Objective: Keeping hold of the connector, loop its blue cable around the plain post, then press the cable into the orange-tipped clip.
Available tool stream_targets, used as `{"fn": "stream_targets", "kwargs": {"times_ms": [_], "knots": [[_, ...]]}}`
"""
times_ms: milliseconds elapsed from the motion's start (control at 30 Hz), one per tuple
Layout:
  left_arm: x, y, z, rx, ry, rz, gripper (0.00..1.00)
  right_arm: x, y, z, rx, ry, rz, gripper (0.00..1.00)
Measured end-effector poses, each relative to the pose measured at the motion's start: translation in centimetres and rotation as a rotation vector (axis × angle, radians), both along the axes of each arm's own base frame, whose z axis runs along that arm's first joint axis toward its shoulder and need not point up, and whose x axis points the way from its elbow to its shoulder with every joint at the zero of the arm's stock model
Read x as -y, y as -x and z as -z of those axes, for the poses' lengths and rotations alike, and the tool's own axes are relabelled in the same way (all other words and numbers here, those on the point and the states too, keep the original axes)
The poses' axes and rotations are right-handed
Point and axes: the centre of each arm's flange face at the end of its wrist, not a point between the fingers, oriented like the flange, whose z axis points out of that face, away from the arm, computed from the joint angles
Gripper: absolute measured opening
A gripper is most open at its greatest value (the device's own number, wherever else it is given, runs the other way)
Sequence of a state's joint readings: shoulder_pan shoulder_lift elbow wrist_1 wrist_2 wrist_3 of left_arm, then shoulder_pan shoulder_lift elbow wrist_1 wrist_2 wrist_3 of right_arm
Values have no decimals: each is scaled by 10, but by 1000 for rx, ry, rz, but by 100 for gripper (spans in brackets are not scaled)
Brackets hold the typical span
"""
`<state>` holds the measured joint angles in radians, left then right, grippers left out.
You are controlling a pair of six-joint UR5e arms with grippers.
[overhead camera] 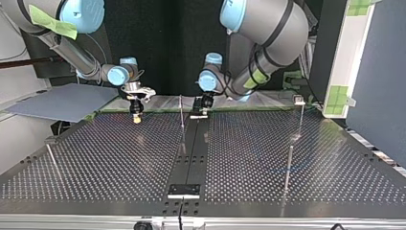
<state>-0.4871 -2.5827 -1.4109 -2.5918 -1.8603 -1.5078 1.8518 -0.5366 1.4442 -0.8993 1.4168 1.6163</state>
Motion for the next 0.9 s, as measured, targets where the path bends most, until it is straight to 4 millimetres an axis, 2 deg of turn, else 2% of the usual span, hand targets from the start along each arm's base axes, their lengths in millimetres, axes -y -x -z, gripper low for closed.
{"fn": "stream_targets", "kwargs": {"times_ms": [233, 567, 900], "knots": [[6, 14, 1, -33, -23, 51, 100, 0, -1, 0, 2, -2, 0, 0], [13, 35, -30, 25, 50, 86, 100, -2, -1, 3, 2, -8, -1, 0], [18, 76, -15, -13, 40, 135, 100, -3, -2, 5, 0, -12, -2, 0]]}}
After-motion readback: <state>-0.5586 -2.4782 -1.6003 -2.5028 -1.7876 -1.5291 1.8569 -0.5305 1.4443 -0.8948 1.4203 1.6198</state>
